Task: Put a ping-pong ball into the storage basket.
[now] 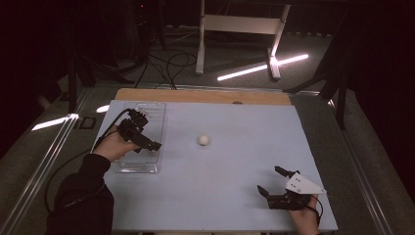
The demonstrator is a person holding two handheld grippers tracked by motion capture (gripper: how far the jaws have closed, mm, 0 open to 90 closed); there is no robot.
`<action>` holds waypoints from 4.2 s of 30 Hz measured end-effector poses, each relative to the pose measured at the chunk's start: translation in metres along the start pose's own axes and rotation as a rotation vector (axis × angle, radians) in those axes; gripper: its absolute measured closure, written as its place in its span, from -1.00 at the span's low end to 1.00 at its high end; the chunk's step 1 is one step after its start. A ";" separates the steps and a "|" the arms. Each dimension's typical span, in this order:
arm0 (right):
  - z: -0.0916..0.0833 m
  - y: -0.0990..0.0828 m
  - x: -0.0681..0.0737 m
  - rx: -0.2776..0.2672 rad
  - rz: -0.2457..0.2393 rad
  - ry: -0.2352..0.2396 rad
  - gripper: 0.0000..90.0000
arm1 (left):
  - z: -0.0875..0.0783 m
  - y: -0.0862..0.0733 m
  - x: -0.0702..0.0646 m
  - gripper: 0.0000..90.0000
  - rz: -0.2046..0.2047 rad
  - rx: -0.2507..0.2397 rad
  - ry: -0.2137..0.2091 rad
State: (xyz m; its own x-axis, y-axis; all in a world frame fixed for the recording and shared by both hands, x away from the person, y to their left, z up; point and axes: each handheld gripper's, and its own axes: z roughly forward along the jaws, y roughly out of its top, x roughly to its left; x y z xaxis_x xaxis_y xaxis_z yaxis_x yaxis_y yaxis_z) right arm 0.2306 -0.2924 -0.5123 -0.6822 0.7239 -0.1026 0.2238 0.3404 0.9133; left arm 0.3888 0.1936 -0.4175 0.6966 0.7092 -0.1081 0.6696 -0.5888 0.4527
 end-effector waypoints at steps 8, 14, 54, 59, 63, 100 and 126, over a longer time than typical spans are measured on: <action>0.001 0.000 0.000 0.001 -0.004 0.000 -0.79 | 0.000 0.004 -0.006 -0.99 0.010 -0.002 -0.003; 0.001 0.000 0.000 0.003 -0.003 0.001 -0.79 | -0.001 0.007 -0.009 -0.99 0.019 0.000 -0.018; 0.000 0.000 0.001 0.002 -0.001 0.003 -0.79 | -0.009 0.035 -0.044 -0.99 0.103 -0.032 -0.067; 0.001 0.000 0.001 0.003 -0.001 0.003 -0.79 | -0.008 0.039 -0.048 -0.99 0.105 -0.039 -0.066; 0.000 0.000 0.001 0.002 0.001 0.004 -0.79 | -0.009 0.042 -0.052 -0.99 0.111 -0.047 -0.074; 0.001 0.000 0.000 0.000 0.003 0.004 -0.79 | 0.020 0.083 -0.084 -0.99 0.081 -0.075 -0.033; 0.000 0.001 0.001 0.000 0.003 0.006 -0.79 | 0.066 0.099 -0.098 -0.99 0.000 -0.068 -0.014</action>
State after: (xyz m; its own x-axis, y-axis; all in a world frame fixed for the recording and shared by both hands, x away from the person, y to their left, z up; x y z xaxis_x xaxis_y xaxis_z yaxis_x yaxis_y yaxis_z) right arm 0.2301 -0.2916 -0.5117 -0.6857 0.7213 -0.0978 0.2259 0.3386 0.9134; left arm 0.4040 0.0399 -0.4204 0.7003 0.7036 -0.1207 0.6513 -0.5605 0.5115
